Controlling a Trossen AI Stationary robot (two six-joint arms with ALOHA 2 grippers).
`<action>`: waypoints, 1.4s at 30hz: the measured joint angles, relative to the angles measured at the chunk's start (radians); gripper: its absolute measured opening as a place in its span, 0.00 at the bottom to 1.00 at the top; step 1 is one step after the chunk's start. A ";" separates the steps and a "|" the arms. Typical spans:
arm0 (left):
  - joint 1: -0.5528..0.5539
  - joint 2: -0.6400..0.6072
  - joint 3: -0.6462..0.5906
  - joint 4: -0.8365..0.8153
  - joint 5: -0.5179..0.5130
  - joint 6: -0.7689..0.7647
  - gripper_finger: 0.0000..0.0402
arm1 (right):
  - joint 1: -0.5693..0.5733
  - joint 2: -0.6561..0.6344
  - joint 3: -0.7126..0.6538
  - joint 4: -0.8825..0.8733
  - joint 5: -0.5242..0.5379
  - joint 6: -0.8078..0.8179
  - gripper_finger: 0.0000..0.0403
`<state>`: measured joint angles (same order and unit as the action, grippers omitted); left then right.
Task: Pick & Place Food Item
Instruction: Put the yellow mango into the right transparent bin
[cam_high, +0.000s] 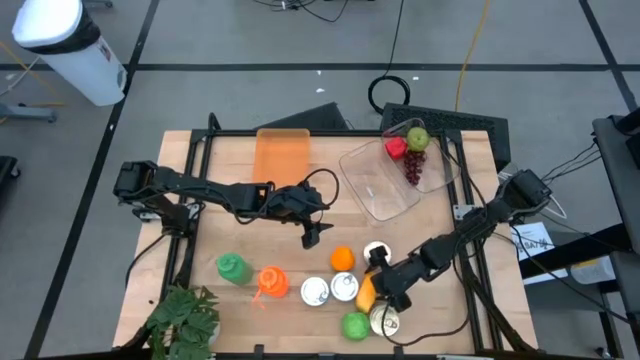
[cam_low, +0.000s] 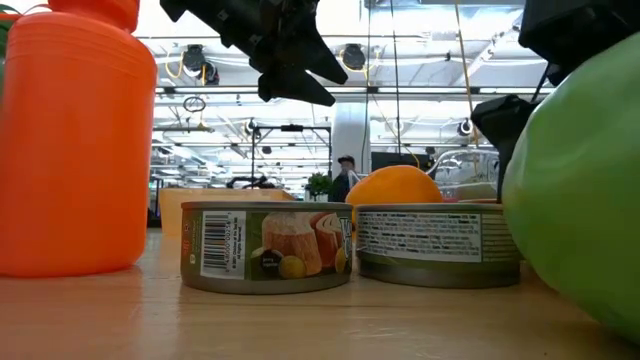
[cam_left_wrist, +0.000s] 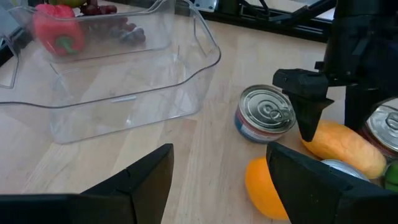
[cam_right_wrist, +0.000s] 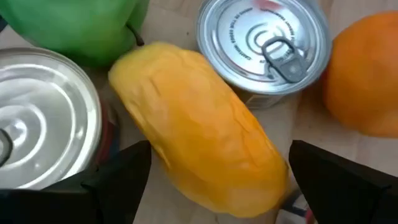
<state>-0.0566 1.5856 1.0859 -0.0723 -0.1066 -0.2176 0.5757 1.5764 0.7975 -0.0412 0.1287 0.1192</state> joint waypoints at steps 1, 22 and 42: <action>0.000 0.000 0.000 0.000 0.000 0.001 0.67 | -0.001 0.004 0.000 0.008 0.000 0.000 0.87; 0.000 0.000 0.000 0.021 0.001 0.039 0.67 | -0.006 -0.163 0.000 -0.028 0.059 -0.008 0.57; -0.041 0.000 0.000 0.025 -0.114 0.318 0.67 | -0.129 -0.327 0.000 -0.094 0.737 -0.107 0.56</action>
<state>-0.0972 1.5852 1.0859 -0.0468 -0.2207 0.1006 0.4468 1.2491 0.7971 -0.1349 0.8661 0.0127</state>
